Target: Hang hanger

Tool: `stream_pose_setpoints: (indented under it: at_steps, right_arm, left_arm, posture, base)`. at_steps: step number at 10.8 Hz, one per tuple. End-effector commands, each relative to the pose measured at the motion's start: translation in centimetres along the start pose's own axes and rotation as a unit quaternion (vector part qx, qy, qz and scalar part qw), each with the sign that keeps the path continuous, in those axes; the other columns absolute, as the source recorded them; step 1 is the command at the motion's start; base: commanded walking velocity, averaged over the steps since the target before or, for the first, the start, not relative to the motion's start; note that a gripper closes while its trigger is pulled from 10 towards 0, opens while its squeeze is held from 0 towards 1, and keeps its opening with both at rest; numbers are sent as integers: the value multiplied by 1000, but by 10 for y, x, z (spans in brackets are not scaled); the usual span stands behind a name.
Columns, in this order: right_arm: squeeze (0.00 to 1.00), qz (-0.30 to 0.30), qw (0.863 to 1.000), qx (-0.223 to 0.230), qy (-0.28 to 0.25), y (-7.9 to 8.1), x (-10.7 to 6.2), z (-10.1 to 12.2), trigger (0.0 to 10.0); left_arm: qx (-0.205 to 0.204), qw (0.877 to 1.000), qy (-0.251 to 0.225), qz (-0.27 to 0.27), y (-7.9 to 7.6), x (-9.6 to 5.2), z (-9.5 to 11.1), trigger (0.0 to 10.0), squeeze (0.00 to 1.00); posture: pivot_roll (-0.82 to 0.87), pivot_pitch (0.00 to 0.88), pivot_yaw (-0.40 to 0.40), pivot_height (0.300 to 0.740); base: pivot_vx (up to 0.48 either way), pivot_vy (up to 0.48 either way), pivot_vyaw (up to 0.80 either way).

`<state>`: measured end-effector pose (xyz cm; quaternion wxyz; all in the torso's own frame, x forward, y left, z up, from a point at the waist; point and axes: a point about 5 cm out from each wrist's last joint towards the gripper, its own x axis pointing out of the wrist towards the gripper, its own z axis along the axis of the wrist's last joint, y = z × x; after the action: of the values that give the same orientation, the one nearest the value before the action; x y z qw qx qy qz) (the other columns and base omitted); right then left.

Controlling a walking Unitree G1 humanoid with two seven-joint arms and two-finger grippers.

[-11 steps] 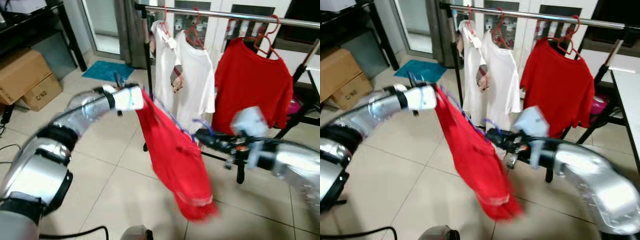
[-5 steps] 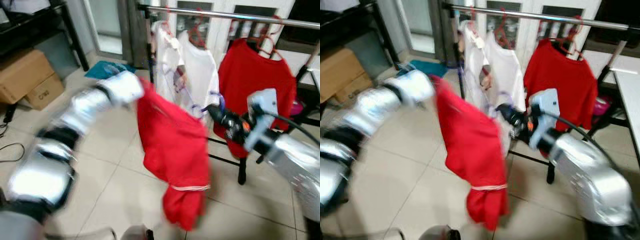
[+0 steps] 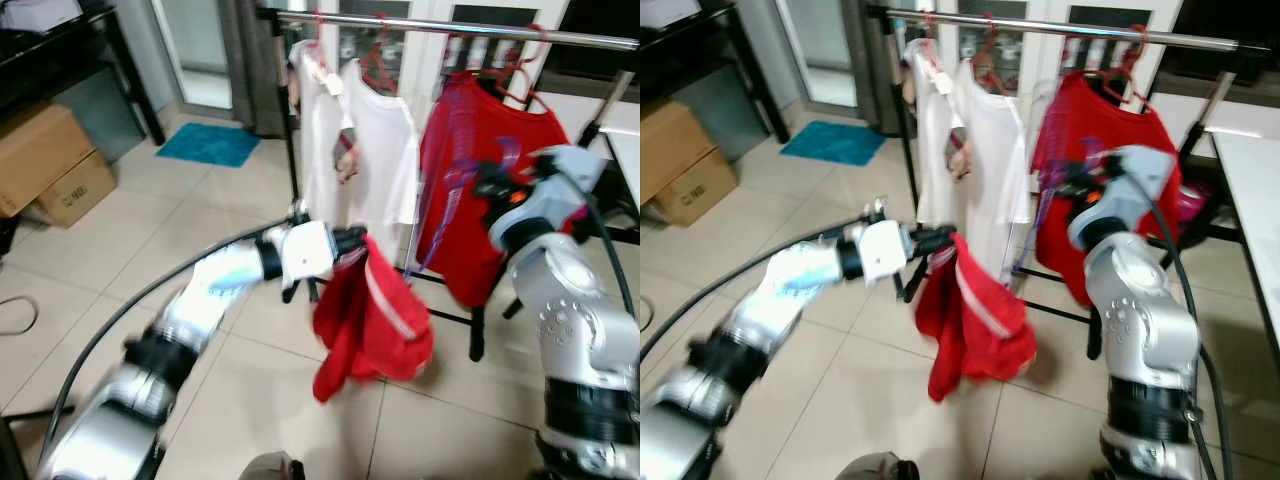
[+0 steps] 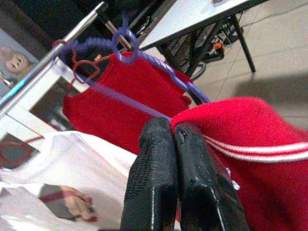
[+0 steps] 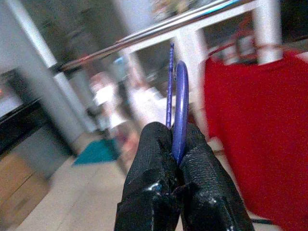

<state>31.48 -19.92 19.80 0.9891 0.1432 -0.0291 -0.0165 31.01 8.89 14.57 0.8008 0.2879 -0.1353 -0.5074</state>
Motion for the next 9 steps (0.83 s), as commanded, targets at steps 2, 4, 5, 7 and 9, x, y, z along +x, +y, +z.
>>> stream_pose_setpoints:
  at_steps: [2,4,5,7,9]
  right_arm:
    - [0,-24,995,-93,-1,-12,-4,-4,10000]
    - [0,-21,996,-88,-4,-22,-20,-9,10000]
    - [0,-24,996,-83,4,-27,-25,-13,10000]
    - [0,5,989,-123,80,-29,-49,-41,10000]
    - [0,16,987,-96,129,-17,-73,-67,10000]
  left_arm:
    - [-103,987,31,116,3,-30,-6,0,0]
    - [-162,969,62,176,-4,-61,-13,0,0]
    - [-178,965,69,180,-11,-71,-14,0,0]
    - [-328,887,81,316,-18,-83,-20,10000,0]
    - [-365,857,84,354,-16,-77,-20,10000,0]
  posture:
    - [84,24,82,740]
    - [89,34,80,740]
    - [88,38,77,740]
    - [78,39,63,740]
    - [76,39,42,740]
  base:
    - [0,0,0]
    - [0,0,0]
    - [0,0,0]
    - [0,0,0]
    - [0,0,-378]
